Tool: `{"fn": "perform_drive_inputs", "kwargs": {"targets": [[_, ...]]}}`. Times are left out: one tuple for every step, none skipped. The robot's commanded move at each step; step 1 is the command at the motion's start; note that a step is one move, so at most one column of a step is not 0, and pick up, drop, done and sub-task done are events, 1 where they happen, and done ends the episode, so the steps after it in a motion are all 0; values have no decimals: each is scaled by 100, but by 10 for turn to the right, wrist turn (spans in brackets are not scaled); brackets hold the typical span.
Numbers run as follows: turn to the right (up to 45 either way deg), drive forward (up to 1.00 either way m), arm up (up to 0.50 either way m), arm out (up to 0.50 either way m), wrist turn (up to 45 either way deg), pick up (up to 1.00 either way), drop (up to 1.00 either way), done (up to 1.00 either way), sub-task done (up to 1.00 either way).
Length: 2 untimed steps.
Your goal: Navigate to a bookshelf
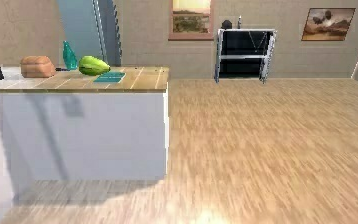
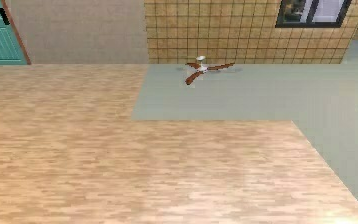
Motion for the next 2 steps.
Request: {"fn": "perform_drive_inputs", "kwargs": {"targets": [[0,15,0,0,0,0,0,0,0],[210,0,0,0,0,0,0,0,0]]}}
